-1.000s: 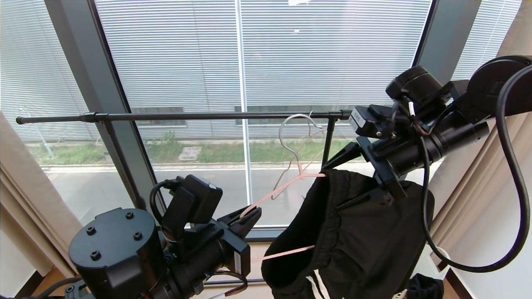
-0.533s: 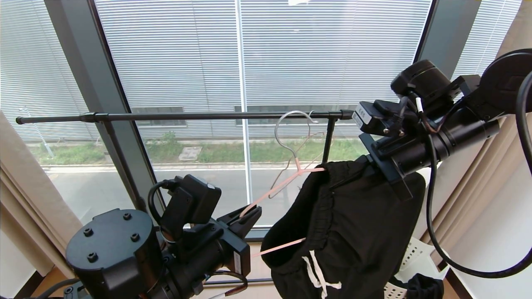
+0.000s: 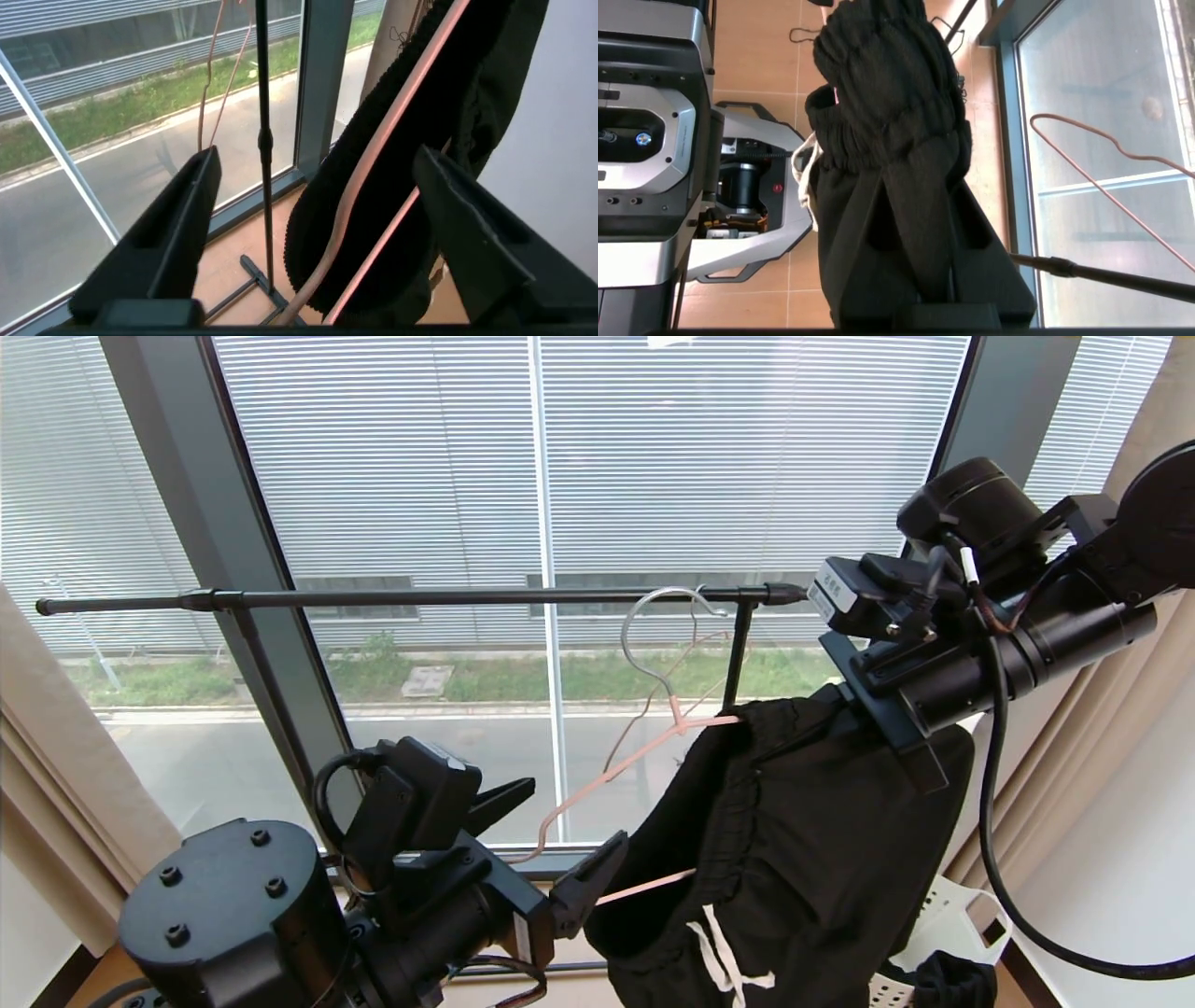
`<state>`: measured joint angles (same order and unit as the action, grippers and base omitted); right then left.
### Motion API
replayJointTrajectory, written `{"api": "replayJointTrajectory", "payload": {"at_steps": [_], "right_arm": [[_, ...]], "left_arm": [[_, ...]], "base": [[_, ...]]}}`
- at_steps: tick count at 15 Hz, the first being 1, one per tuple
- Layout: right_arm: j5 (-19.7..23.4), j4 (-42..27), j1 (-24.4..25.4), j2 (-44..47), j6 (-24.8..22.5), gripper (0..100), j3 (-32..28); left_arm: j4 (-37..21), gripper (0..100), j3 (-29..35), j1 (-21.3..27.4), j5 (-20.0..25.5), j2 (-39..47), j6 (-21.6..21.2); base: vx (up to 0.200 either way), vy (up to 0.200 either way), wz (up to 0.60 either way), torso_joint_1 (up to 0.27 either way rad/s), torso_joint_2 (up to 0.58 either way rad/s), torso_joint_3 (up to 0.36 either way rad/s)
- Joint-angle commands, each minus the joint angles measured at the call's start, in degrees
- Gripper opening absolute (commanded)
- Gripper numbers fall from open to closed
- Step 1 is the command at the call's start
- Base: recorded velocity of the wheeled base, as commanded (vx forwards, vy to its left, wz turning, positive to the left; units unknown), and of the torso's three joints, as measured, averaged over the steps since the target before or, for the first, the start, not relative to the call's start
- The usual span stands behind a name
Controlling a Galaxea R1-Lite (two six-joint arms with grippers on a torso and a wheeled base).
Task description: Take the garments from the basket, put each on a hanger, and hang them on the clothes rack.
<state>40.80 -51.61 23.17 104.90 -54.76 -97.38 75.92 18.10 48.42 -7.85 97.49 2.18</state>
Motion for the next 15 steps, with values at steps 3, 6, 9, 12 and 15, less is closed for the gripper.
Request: {"api": "replayJointTrajectory", "payload": {"at_steps": [3, 6, 9, 12, 15], "right_arm": [[0.07, -0.15, -0.76, -1.80, 0.27, 0, 0.52], [0.16, -0.06, -1.99, -2.60, 0.44, 0, 2.02], [0.42, 0.02, -3.93, -3.83, 0.44, 0, 2.90], [1.03, 0.37, -4.81, -5.14, 0.36, 0, 4.65], [4.99, 0.46, -6.04, -6.46, 0.36, 0, 5.09]], "left_arm": [[4.32, 100, -4.39, -4.04, 1.96, -2.92, 2.56], [5.11, 100, -7.73, -8.17, 2.05, -6.08, 5.55], [4.67, 100, -8.61, -13.35, 5.13, -10.30, 13.90], [4.32, 100, -8.00, -23.28, 19.19, -9.77, 21.20], [-2.09, 100, -1.76, -29.09, 28.07, -2.48, 29.81]], "base": [[0.000, 0.000, 0.00, 0.000, 0.00, 0.000], [0.000, 0.000, 0.00, 0.000, 0.00, 0.000], [0.000, 0.000, 0.00, 0.000, 0.00, 0.000], [0.000, 0.000, 0.00, 0.000, 0.00, 0.000], [0.000, 0.000, 0.00, 0.000, 0.00, 0.000]]}}
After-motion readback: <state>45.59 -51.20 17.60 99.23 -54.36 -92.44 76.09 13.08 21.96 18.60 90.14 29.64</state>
